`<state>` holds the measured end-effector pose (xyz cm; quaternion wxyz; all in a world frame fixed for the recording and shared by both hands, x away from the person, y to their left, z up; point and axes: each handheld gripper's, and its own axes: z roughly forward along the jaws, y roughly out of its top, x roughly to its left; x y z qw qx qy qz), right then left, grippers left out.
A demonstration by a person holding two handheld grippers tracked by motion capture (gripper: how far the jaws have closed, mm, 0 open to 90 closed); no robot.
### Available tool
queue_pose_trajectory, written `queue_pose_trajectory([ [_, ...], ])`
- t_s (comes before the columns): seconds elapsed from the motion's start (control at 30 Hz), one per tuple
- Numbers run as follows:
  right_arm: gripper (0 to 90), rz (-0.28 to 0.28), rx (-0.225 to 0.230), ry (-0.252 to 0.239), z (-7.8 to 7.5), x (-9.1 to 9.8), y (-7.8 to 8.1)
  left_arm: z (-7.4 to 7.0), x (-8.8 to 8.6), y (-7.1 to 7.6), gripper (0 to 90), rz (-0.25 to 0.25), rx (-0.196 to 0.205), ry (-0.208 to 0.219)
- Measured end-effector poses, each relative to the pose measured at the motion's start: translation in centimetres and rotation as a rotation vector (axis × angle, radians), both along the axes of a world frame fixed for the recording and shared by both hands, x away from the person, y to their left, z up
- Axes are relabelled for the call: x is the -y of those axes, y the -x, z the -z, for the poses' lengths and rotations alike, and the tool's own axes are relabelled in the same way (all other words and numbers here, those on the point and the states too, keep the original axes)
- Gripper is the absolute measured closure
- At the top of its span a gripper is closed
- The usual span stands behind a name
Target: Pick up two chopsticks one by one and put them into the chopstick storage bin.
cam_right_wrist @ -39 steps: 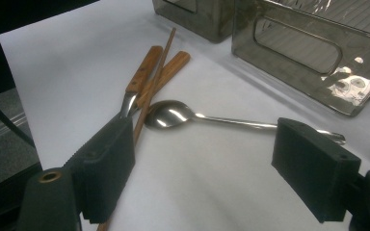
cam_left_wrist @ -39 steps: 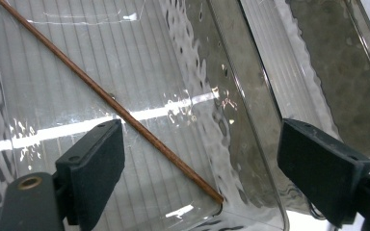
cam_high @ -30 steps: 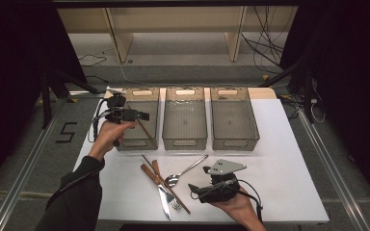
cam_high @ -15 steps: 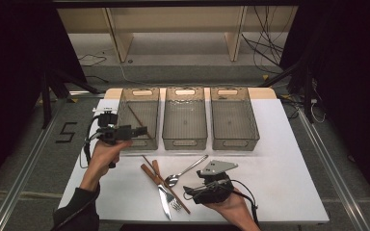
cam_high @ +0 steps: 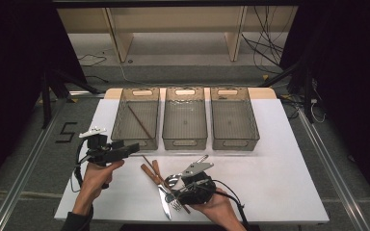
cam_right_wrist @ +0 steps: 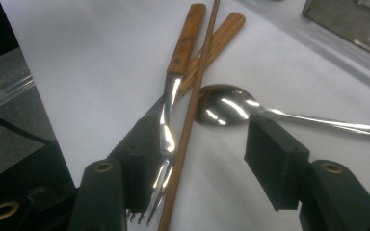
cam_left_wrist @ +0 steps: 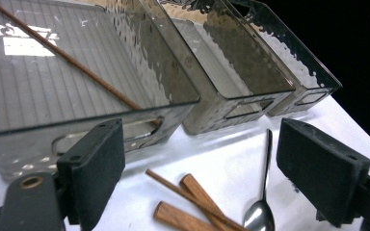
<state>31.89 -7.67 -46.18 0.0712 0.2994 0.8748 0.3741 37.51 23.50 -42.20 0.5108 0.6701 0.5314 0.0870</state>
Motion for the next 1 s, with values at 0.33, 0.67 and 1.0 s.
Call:
queue_pose_trajectory([
  [0.33, 56.4, -0.022, -0.032, 0.058, 1.1, -1.2, 0.0, 2.5, -0.4, 1.7, 17.1, 0.011, 0.017, 0.002],
  [0.67, 63.9, -0.025, -0.035, 0.095, 1.7, -1.8, -0.3, 3.6, -0.2, 2.5, 17.1, 0.015, 0.008, 0.008],
  [1.0, 70.1, -0.021, -0.044, 0.124, 2.3, -2.3, -0.4, 4.1, -0.1, 3.4, 17.1, 0.020, 0.023, 0.000],
])
